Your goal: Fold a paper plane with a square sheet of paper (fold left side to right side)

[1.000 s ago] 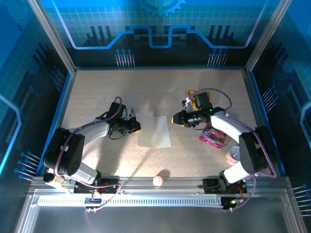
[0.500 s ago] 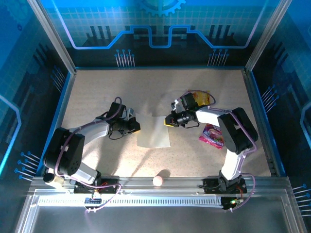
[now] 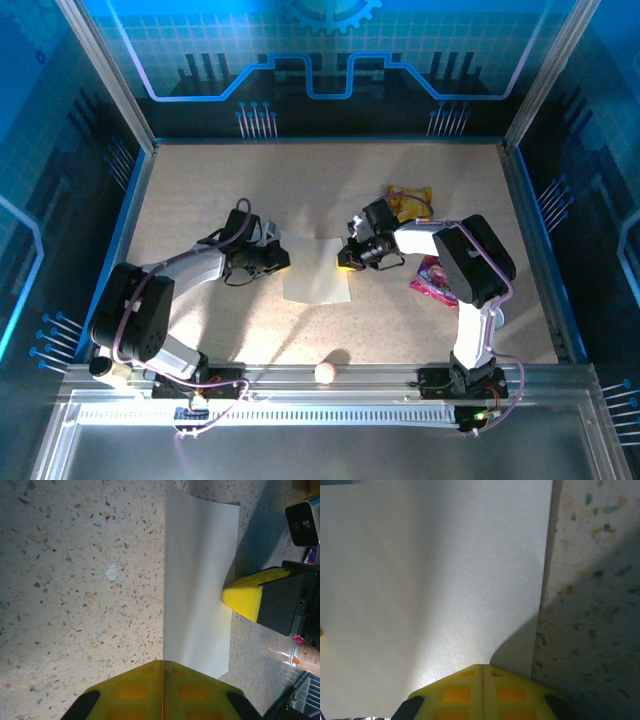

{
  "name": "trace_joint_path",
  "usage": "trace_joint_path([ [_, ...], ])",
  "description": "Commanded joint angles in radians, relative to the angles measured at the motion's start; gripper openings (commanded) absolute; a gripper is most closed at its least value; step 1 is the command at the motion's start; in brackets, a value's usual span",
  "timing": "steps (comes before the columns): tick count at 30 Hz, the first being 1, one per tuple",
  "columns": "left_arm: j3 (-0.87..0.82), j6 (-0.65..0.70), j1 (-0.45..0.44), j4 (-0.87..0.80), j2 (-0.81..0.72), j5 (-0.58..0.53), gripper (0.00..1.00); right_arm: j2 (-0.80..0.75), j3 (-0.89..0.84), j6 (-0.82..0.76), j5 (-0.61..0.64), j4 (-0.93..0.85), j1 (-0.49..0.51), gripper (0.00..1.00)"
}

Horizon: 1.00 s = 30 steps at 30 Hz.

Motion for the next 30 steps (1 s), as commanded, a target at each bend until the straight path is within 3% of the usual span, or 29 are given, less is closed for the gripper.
trace_joint_path([
  [1, 0.018, -0.001, -0.005, -0.019, -0.033, 0.036, 0.15, 0.037, 0.007, -0.035, 0.072, -0.091, 0.021, 0.0],
  [13, 0.002, -0.087, -0.012, 0.089, -0.071, 0.14, 0.35, 0.035, 0.006, -0.041, 0.092, -0.107, 0.023, 0.0],
  [30, 0.066, -0.144, -0.114, 0.227, 0.076, 0.14, 0.56, 0.02, -0.005, -0.033, 0.089, -0.092, 0.022, 0.0],
])
